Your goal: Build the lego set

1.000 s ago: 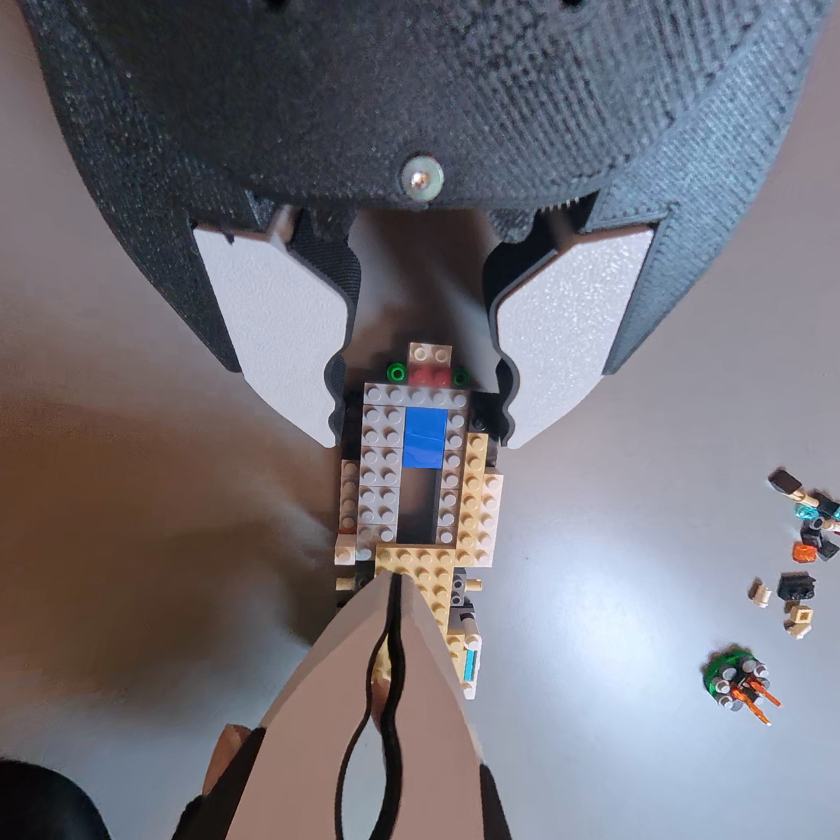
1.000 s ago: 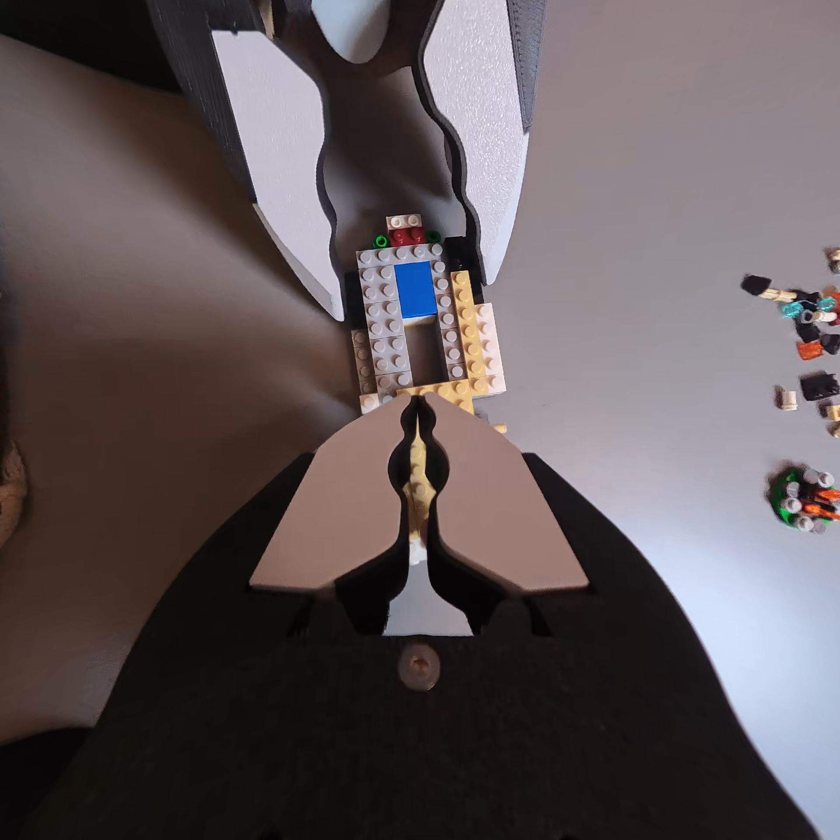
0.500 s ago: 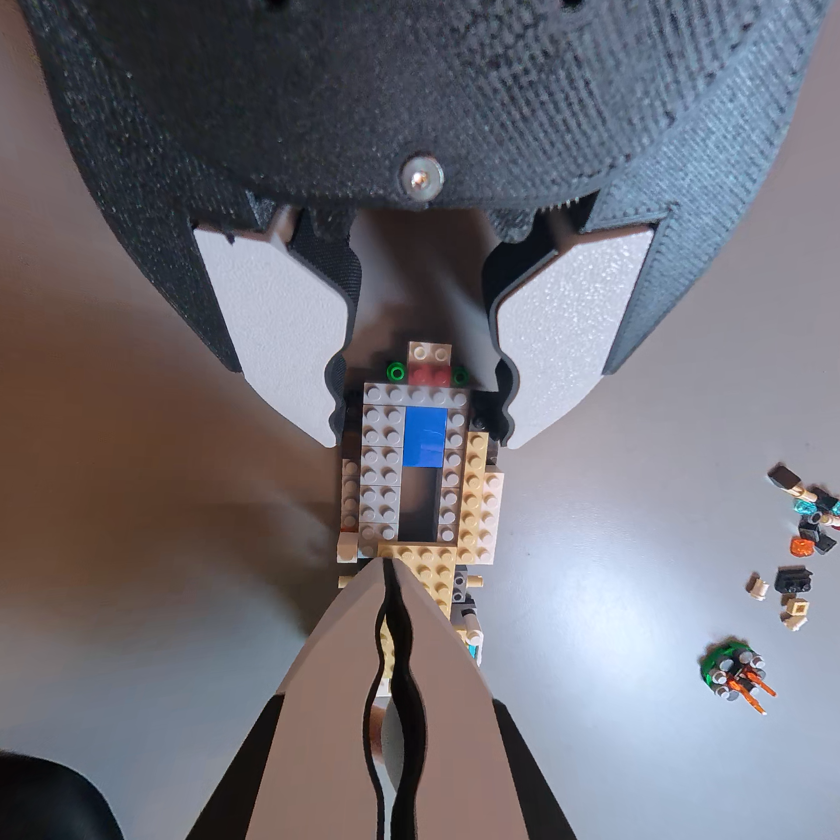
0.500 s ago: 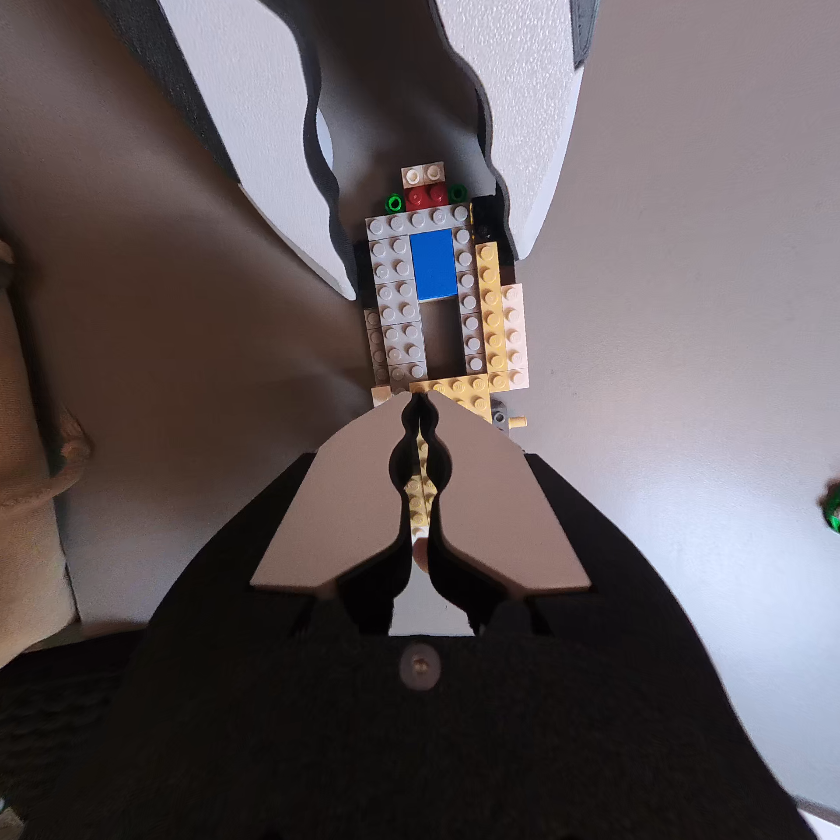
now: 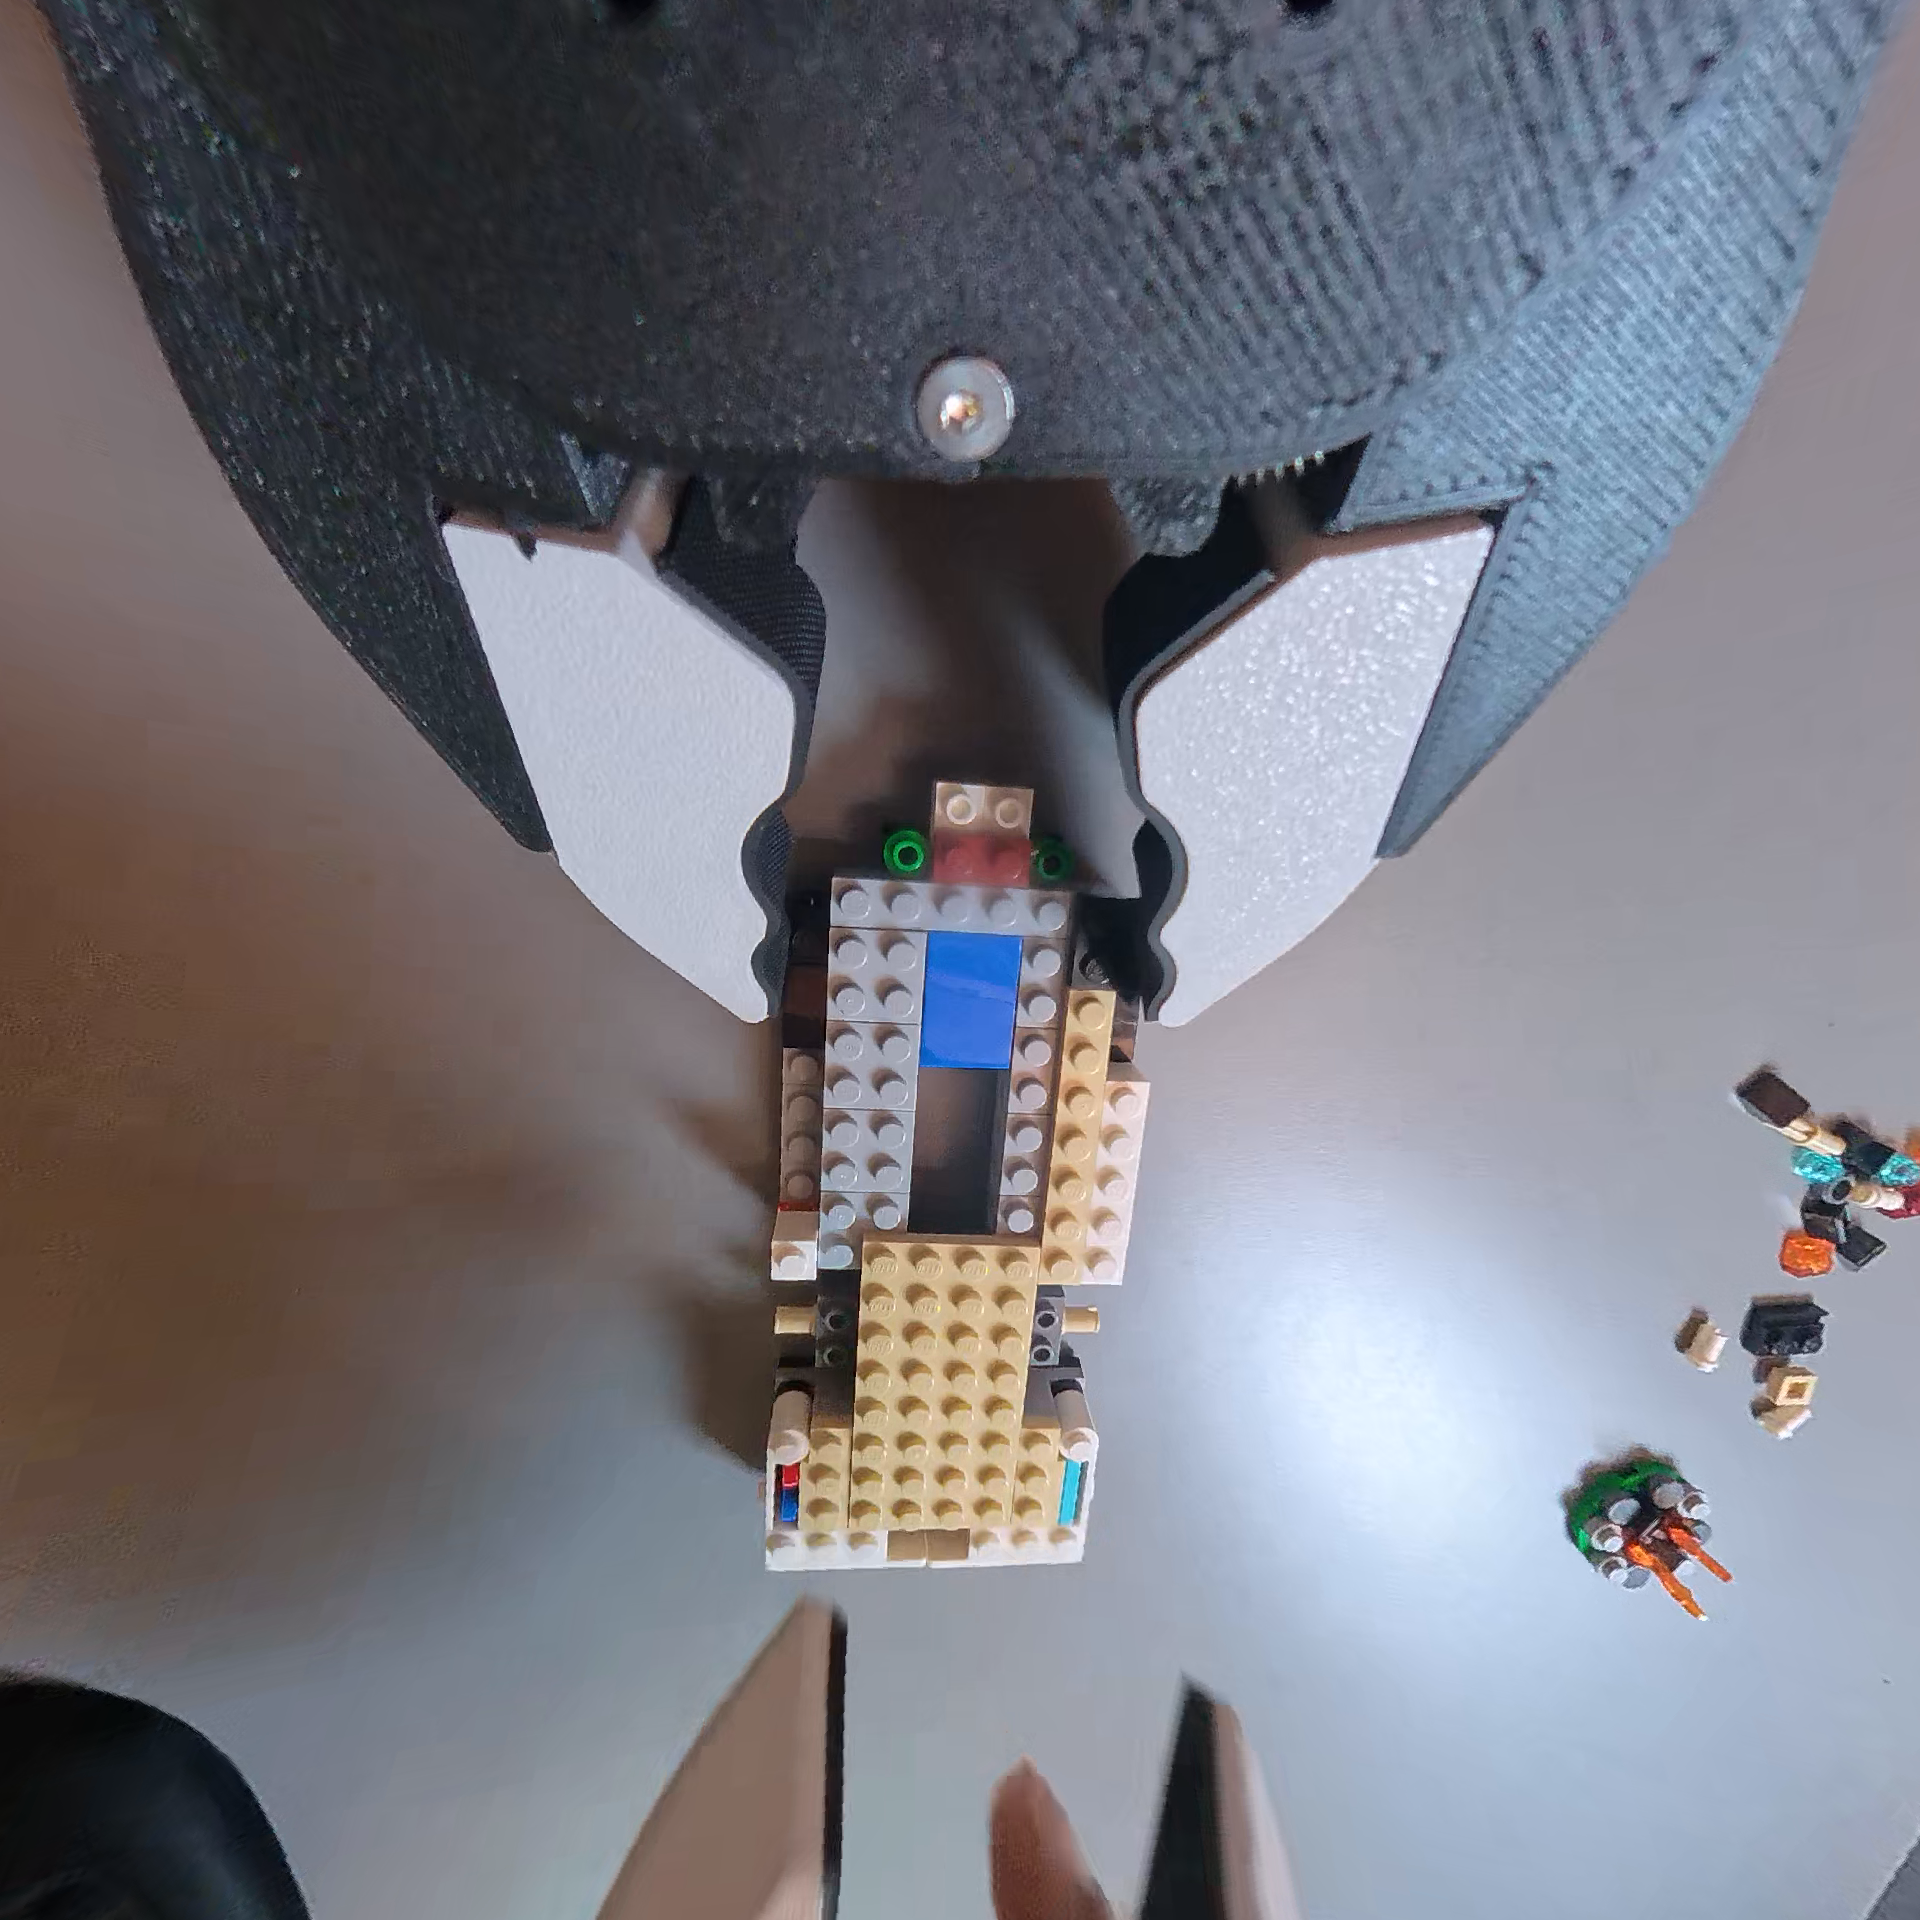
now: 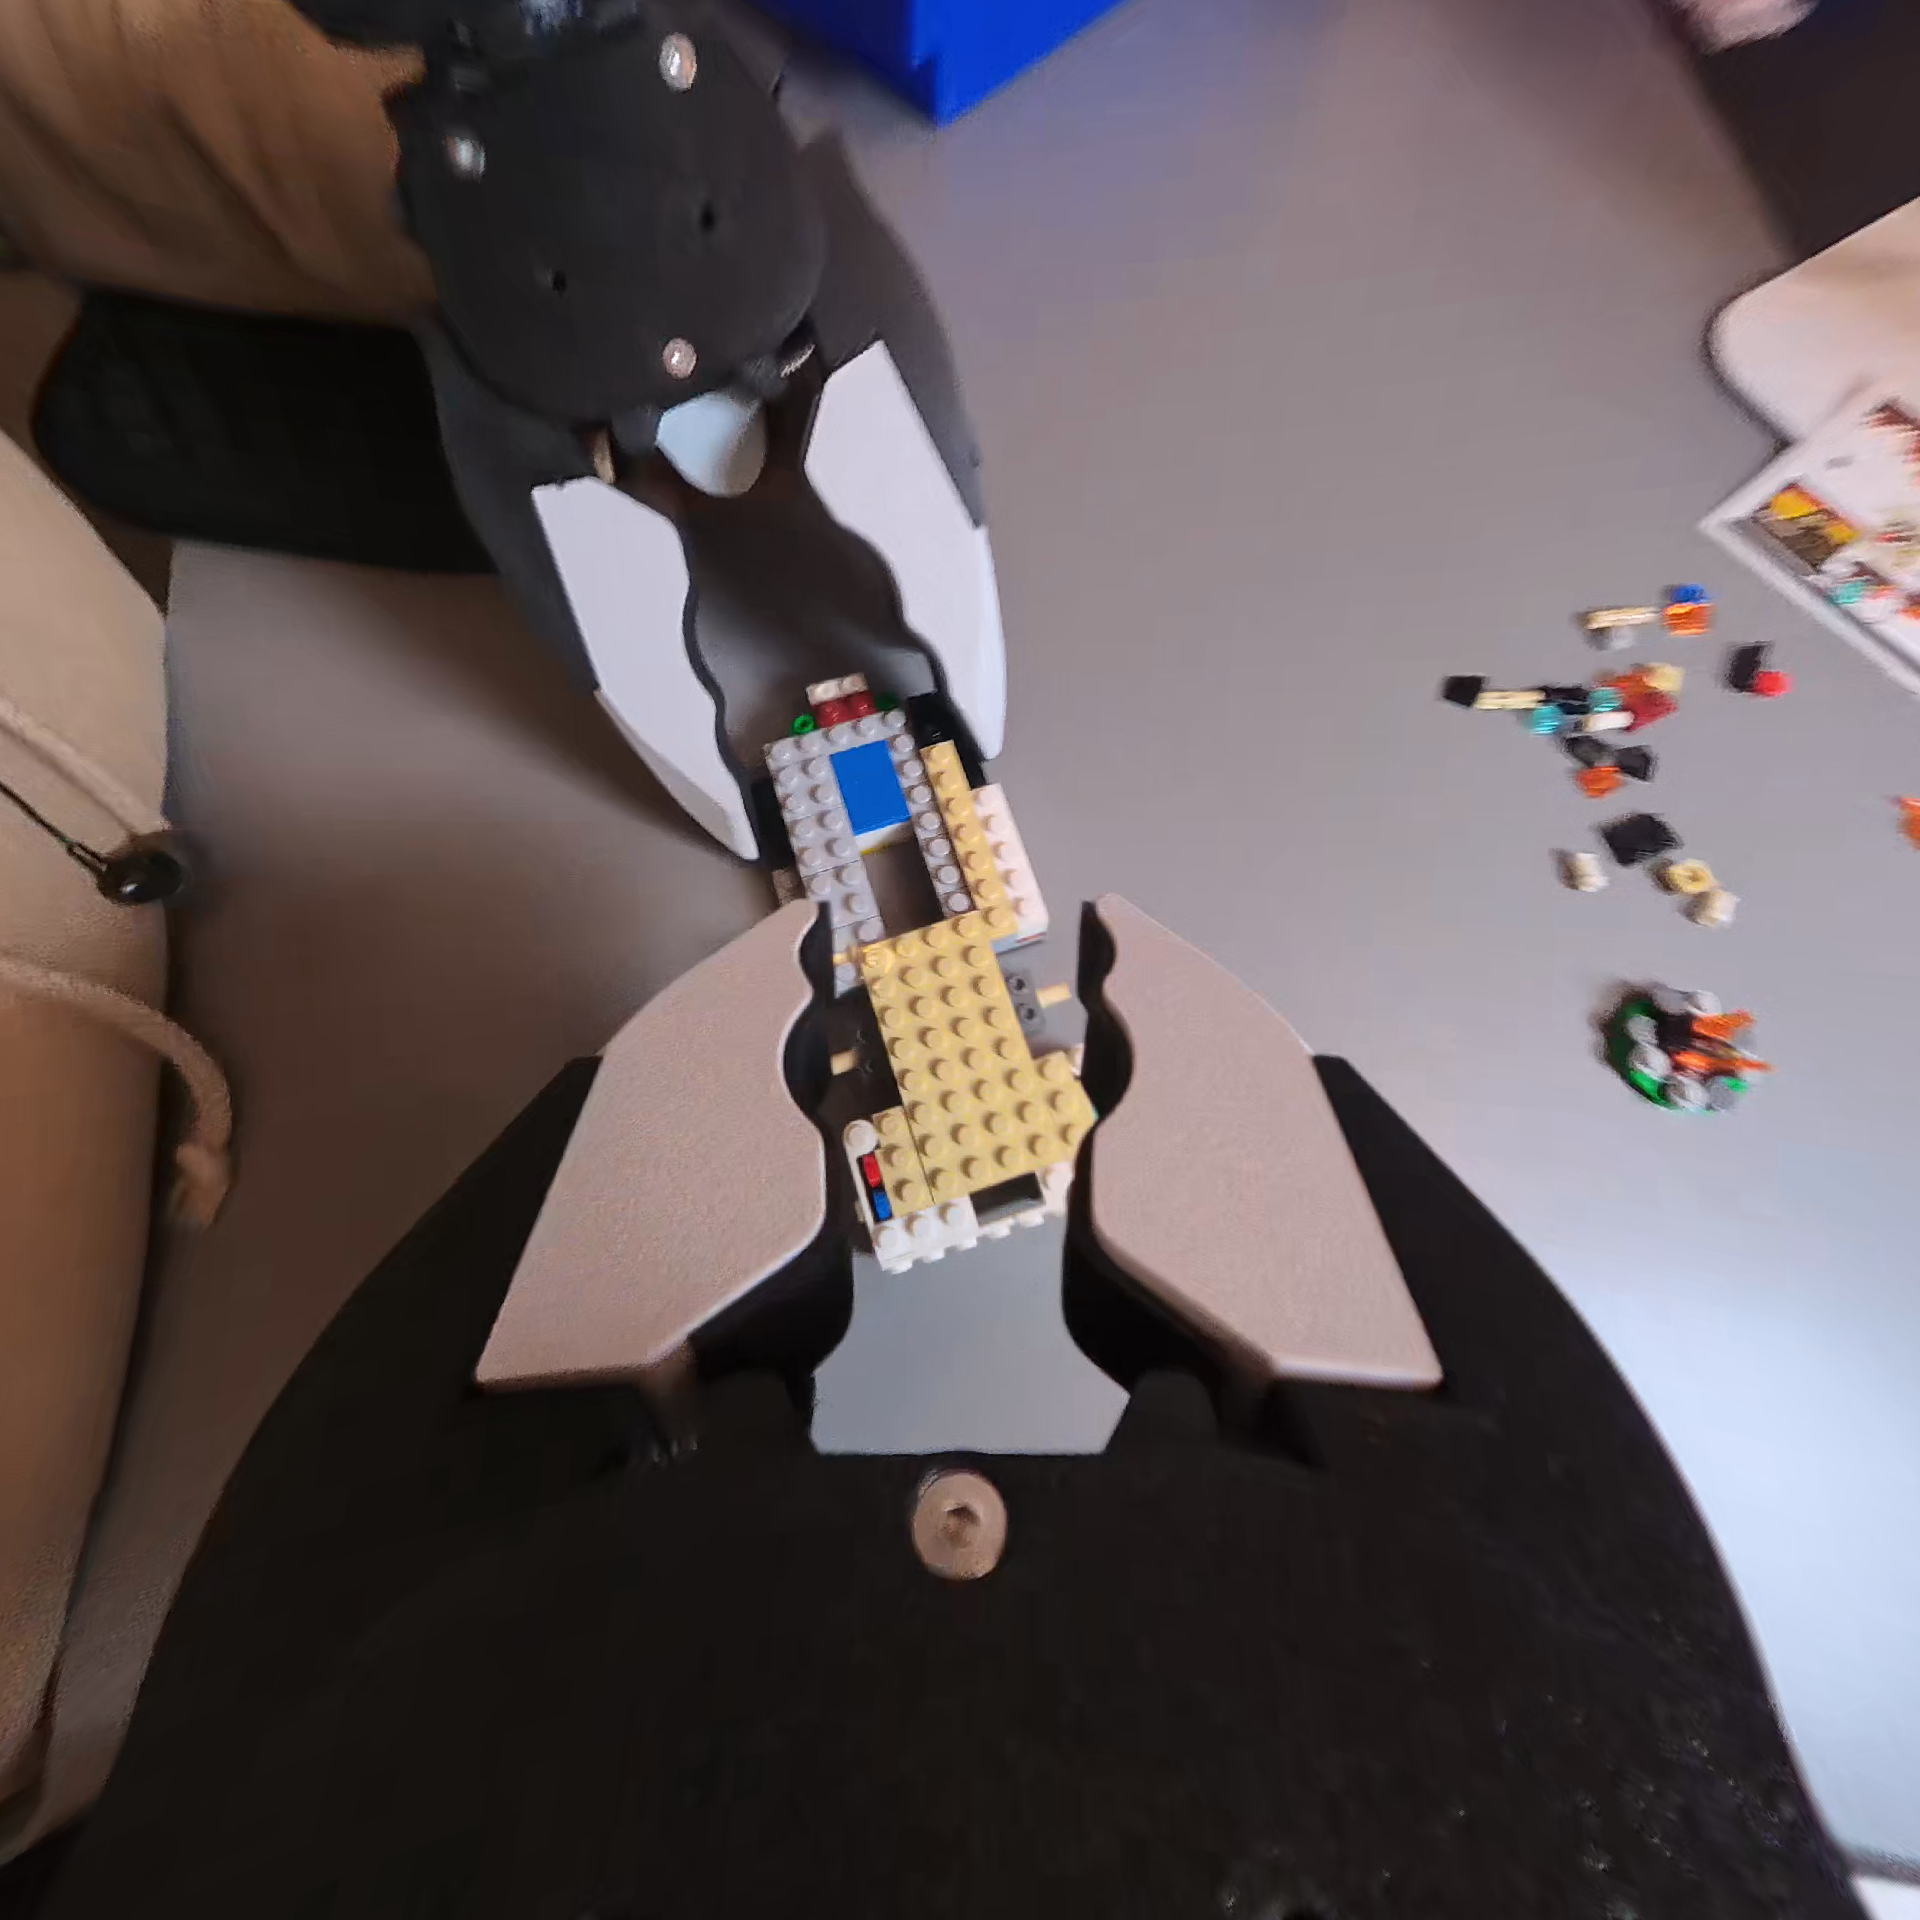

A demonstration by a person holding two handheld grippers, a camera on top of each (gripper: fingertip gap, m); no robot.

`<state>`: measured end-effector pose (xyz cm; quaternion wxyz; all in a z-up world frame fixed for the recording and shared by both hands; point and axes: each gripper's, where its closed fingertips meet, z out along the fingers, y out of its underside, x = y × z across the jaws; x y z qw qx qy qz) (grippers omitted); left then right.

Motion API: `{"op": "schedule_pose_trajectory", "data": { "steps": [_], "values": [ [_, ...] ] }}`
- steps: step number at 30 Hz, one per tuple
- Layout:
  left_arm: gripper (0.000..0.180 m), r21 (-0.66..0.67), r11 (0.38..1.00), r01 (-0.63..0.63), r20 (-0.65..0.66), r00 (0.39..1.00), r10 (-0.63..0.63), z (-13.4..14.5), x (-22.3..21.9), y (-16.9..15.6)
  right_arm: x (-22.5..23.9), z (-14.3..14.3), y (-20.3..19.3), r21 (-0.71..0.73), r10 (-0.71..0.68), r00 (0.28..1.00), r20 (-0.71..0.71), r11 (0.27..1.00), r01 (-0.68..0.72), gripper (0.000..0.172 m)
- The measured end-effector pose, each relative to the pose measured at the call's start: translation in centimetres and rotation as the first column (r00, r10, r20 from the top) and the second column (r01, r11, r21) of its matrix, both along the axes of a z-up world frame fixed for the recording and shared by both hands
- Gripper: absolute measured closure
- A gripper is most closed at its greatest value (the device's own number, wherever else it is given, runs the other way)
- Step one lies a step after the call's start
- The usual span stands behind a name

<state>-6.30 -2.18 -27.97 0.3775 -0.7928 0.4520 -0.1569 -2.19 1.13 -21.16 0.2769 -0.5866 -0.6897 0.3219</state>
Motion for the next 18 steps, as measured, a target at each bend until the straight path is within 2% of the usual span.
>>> {"op": "schedule_pose_trajectory", "data": {
  "steps": [3, 5, 8, 14, 18],
  "values": [
    [0.116, 0.007, 1.0, -0.025, 0.005, 1.0, 0.025, 0.0, -0.5, 0.5, 1.6, 0.9, 2.8, 0.006, -0.137, 0.982, -0.131, 0.99, 0.139, 0.111],
    [0.115, 0.018, 0.998, -0.055, 0.01, 0.998, 0.054, 0.0, -1.0, 1.1, 2.7, 0.8, 4.1, -0.003, -0.205, 0.959, -0.196, 0.978, 0.209, 0.113],
    [0.115, 0.031, 0.996, -0.087, 0.024, 0.996, 0.086, 0.1, -1.5, 1.8, 3.6, 0.7, 5.2, -0.028, -0.261, 0.92, -0.292, 0.964, 0.264, 0.127],
    [0.116, 0.079, 0.986, -0.144, 0.029, 0.989, 0.142, 0.3, -2.4, 3.1, 4.0, 1.1, 6.5, -0.046, -0.318, 0.859, -0.401, 0.944, 0.328, 0.172],
    [0.116, 0.094, 0.981, -0.17, 0.032, 0.985, 0.168, 0.4, -2.9, 3.5, 4.2, 1.3, 6.6, -0.076, -0.33, 0.842, -0.426, 0.941, 0.33, 0.172]
  ]
}}
